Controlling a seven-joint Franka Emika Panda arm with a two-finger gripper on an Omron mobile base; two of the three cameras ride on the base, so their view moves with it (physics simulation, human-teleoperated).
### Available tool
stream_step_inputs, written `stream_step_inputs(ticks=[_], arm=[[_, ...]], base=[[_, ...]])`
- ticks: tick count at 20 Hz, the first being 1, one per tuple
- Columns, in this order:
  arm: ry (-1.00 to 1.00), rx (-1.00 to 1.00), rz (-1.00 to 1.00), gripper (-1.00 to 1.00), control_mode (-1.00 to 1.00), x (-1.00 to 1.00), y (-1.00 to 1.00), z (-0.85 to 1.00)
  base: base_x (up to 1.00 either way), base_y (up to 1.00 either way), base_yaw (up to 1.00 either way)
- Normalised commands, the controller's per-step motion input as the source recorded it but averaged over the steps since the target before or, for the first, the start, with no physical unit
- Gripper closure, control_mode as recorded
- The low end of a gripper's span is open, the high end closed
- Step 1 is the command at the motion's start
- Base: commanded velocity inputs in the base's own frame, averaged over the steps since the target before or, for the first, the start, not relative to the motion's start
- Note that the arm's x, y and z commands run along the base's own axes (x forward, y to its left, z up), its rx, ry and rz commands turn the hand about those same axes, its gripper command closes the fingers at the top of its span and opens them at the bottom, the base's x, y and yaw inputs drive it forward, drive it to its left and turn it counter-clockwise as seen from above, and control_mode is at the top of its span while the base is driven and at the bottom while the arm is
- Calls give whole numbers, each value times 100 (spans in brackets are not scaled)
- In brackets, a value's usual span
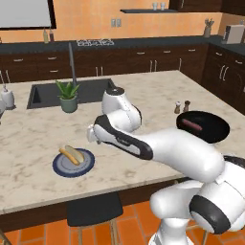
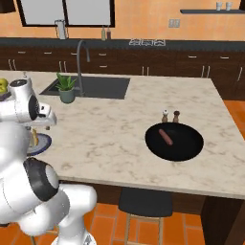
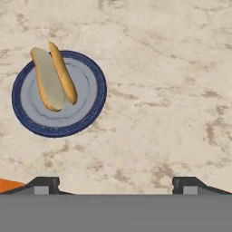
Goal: Place one bun and one sausage from the bowl on each plate.
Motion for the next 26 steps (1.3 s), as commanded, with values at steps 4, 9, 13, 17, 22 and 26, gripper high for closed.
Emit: stream_step_inputs(ticks=[4, 9, 13, 17, 22, 26], arm=[[-26, 2, -4, -100, -100, -93, -92, 32], [-3, 0, 0, -100, -100, -96, -37, -3], [0, 0, 0, -100, 100, -25, -23, -5], [0, 0, 0, -100, 100, 0, 0, 0], [0, 0, 0, -100, 100, 0, 0, 0], [0, 0, 0, -100, 100, 0, 0, 0]], base=[[0, 0, 0], [0, 0, 0], [-55, -75, -6], [-5, -100, -13], [21, -100, -11], [22, -100, -6]])
